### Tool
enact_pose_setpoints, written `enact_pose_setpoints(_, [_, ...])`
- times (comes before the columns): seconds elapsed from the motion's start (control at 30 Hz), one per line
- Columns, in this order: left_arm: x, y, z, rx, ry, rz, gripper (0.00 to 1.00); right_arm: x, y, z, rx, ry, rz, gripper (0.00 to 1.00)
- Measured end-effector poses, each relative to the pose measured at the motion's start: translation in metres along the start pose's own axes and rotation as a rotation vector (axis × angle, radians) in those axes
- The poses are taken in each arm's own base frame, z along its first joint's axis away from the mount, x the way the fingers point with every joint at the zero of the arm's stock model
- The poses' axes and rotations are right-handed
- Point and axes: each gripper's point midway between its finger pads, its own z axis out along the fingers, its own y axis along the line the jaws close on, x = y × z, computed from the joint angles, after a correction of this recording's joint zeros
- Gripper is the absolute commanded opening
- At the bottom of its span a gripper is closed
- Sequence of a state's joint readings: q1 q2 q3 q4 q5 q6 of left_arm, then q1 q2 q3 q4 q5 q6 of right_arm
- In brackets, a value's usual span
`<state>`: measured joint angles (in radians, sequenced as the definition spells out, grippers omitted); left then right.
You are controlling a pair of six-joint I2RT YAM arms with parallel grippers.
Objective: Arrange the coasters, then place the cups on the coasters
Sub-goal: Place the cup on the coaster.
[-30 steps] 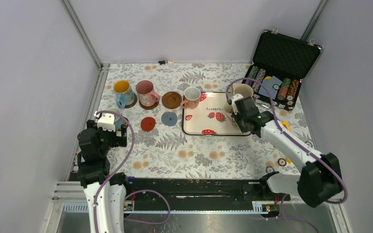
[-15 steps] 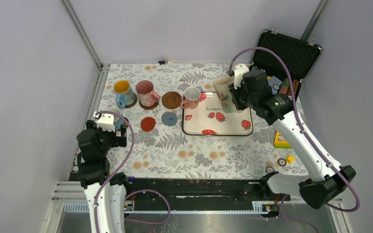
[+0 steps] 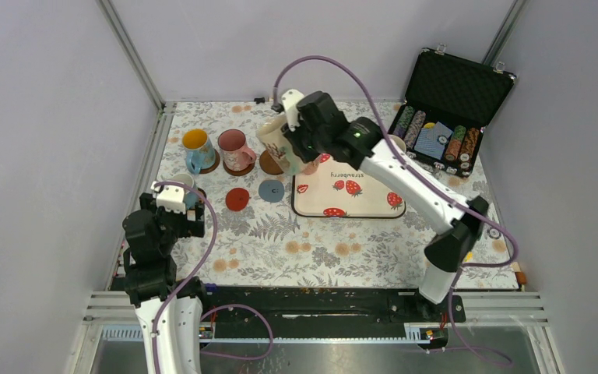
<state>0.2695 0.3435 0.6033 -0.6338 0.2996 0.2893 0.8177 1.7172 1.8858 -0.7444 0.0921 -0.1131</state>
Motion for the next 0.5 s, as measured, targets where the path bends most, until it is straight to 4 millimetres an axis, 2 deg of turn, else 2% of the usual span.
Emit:
enact_pose_setpoints(0.13, [-0.001, 0.000, -0.001, 0.000, -0.004, 0.002, 0.99, -0.019, 0.013, 0.033, -0.008, -0.024, 0.001, 0.00])
enact_pose_setpoints(0.33, [0.000, 0.000, 0.000, 0.000, -0.003, 0.002, 0.99, -0.046, 0.005, 0.091, 0.072, -0.058, 0.034, 0.00])
enact_pose_setpoints(0.4, [0.000, 0.000, -0.001, -0.002, -0.005, 0.002, 0.99, -0.050, 0.003, 0.111, 0.098, -0.070, 0.042, 0.00])
enact_pose_setpoints(0.5, [0.000, 0.001, -0.001, -0.005, -0.005, 0.001, 0.99, -0.043, 0.001, 0.137, 0.130, -0.059, 0.049, 0.00])
